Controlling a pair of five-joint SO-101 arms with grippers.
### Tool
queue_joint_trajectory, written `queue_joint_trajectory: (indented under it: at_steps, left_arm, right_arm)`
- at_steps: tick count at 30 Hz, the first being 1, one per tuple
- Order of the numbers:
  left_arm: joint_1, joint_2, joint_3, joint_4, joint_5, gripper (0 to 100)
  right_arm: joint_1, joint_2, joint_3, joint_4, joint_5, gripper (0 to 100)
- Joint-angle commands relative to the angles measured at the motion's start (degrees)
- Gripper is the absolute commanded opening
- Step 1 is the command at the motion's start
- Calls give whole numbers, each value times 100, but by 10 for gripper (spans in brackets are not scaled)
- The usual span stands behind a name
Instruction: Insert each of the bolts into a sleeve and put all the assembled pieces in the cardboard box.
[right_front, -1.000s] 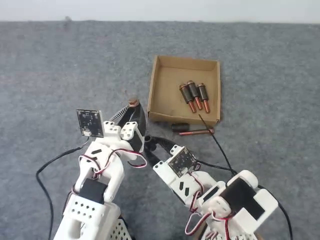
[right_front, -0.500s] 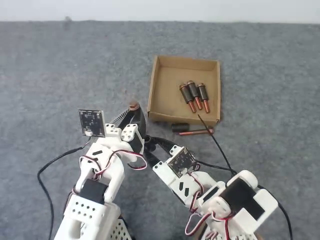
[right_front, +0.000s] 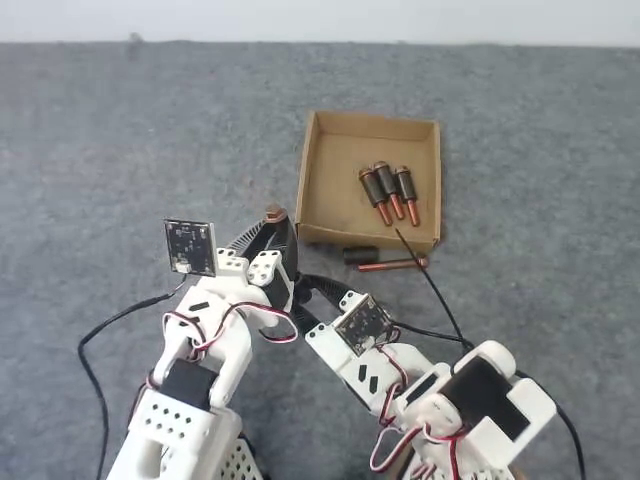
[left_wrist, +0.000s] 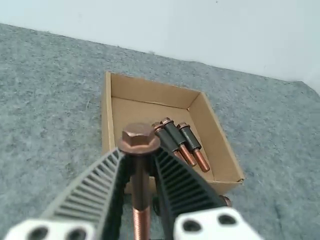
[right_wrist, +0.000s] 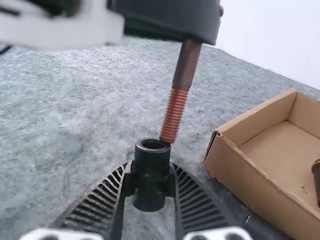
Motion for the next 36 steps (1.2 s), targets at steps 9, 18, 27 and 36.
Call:
queue_joint_trajectory:
  at_steps: [9,18,27,36]
  left_arm:
    - [35,-193,-127,9,97,12]
    - [26,-193,-127,9,97,12]
    - [18,-193,-75,9,97,12]
    - [35,-193,-40,9,97,12]
  right_arm:
    - [207,-22,-246,13,70,6]
    - [215,-31,-422,426,70,6]
    - [215,-31,-501,426,70,6]
    - [224,-75,-501,418,70,6]
